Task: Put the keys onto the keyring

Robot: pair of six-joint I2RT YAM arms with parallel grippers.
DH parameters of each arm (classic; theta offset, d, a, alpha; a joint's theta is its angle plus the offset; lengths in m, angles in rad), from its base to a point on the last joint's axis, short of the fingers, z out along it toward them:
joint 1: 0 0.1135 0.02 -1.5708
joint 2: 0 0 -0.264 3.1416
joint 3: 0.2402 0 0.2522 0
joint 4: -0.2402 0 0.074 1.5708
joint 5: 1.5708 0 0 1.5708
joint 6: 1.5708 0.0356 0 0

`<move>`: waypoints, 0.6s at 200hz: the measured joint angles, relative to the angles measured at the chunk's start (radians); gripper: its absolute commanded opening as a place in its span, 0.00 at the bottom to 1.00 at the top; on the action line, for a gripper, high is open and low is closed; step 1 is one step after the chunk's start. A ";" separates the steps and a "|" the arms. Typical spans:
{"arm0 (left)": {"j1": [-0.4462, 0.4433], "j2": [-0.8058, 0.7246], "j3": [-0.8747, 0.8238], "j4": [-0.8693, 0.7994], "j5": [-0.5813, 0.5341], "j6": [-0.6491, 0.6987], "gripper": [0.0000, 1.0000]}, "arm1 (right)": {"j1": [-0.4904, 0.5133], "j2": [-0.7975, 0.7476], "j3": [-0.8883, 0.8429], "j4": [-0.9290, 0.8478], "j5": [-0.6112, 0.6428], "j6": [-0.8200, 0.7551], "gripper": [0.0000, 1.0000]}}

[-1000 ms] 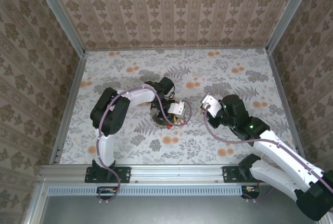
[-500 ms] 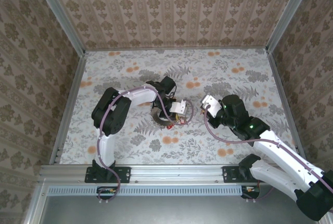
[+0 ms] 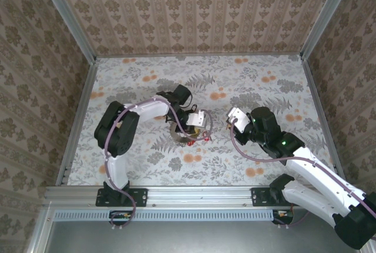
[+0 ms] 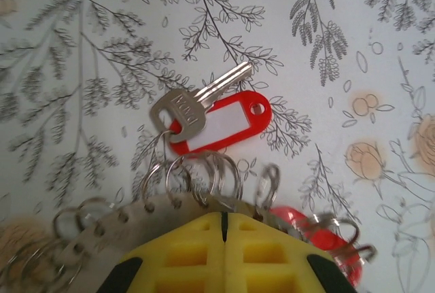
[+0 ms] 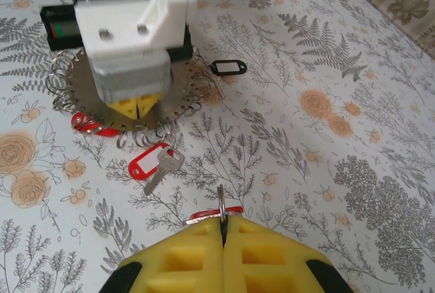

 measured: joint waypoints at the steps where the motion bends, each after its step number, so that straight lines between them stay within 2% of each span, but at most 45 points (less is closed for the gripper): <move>1: 0.001 -0.005 -0.003 0.002 0.001 0.000 0.00 | 0.000 0.000 0.000 0.000 -0.001 0.000 0.00; 38: 0.021 -0.131 -0.054 0.079 0.034 -0.026 0.00 | 0.000 0.032 0.000 0.017 -0.068 0.031 0.00; 63: 0.026 -0.153 -0.057 0.114 0.050 -0.047 0.00 | 0.000 0.053 0.000 0.029 -0.093 0.048 0.00; 85: 0.034 -0.146 -0.057 0.106 0.052 -0.046 0.12 | 0.000 0.066 0.000 0.030 -0.094 0.050 0.00; 120: -0.001 -0.107 -0.056 0.079 0.043 -0.008 0.17 | 0.000 0.072 0.000 0.029 -0.092 0.044 0.00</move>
